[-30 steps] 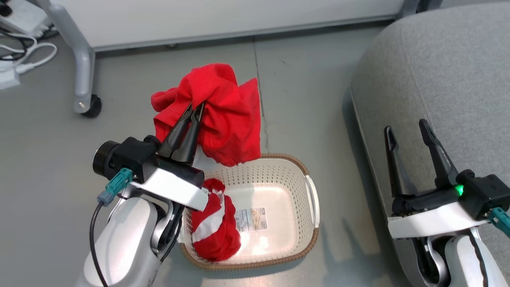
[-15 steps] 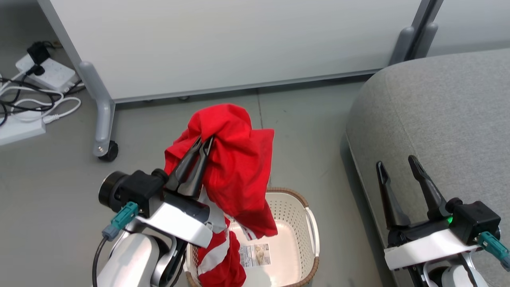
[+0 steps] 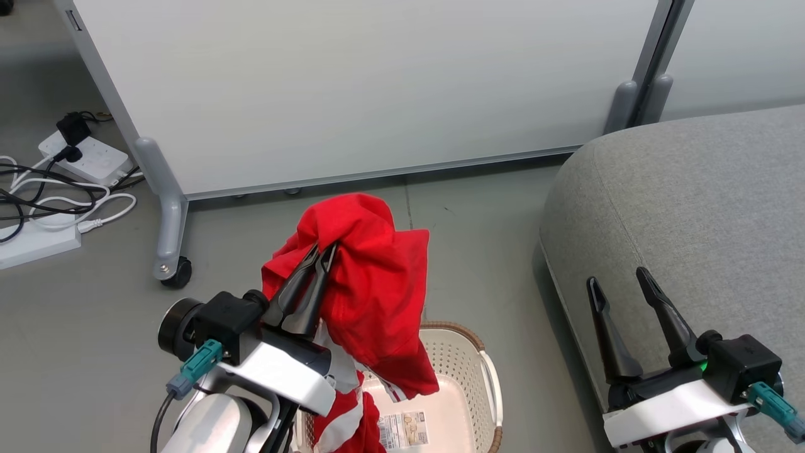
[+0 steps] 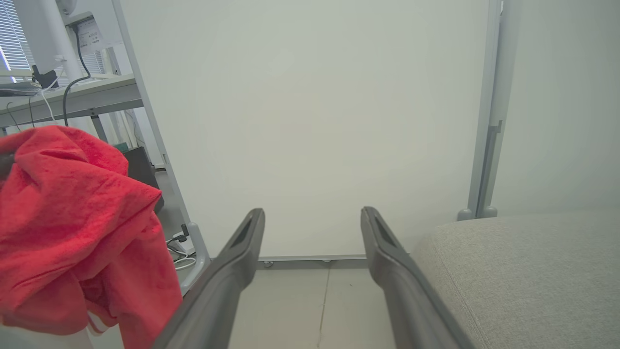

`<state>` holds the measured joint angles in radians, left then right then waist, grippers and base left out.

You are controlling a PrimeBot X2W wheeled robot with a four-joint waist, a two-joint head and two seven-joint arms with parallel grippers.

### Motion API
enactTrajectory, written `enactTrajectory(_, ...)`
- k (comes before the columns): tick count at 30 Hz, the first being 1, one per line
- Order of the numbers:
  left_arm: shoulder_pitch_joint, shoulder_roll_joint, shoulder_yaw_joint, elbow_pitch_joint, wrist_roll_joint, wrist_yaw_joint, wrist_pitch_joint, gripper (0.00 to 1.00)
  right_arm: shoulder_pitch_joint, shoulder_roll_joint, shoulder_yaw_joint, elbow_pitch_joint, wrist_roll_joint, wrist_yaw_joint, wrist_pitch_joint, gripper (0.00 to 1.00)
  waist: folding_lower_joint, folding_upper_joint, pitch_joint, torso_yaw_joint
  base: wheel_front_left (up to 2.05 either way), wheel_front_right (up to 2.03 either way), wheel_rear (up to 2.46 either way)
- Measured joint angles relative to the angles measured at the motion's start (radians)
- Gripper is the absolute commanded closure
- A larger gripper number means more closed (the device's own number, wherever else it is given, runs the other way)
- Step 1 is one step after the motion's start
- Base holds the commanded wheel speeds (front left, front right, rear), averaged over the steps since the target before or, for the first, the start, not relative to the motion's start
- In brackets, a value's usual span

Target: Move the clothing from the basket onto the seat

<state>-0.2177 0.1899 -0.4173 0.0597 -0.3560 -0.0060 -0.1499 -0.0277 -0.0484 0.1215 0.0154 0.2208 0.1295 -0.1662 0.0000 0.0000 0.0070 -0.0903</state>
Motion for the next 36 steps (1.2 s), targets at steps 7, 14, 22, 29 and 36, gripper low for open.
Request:
enactTrajectory(7,0.005,0.007,-0.004,-0.001,-0.004,0.009,0.008,1.0,0.006,0.0,0.011,0.0,0.009,0.0,0.0,0.0,0.0,0.0,-0.003,-0.001,0.0,0.0,0.0)
enactTrajectory(14,0.006,0.012,-0.009,-0.001,-0.004,0.014,0.008,1.0,0.007,0.0,0.01,0.0,0.009,0.0,0.0,0.0,0.0,0.0,-0.003,-0.003,0.0,0.0,0.0)
enactTrajectory(22,0.006,0.013,-0.011,-0.002,-0.006,0.018,0.008,1.0,0.007,0.0,0.007,0.001,0.01,0.0,0.0,0.0,0.0,0.0,0.0,-0.004,0.0,0.0,0.0)
enactTrajectory(29,0.005,0.014,-0.016,-0.002,-0.007,0.022,0.008,1.0,0.005,0.0,0.008,0.001,0.011,0.0,0.0,0.0,0.0,0.0,0.006,-0.002,0.0,0.0,0.0)
enactTrajectory(36,-0.002,0.016,-0.022,-0.002,-0.007,0.024,0.007,1.0,-0.049,-0.001,0.078,-0.007,0.058,0.0,-0.016,0.0,0.0,0.0,0.011,0.011,0.0,0.0,0.0)
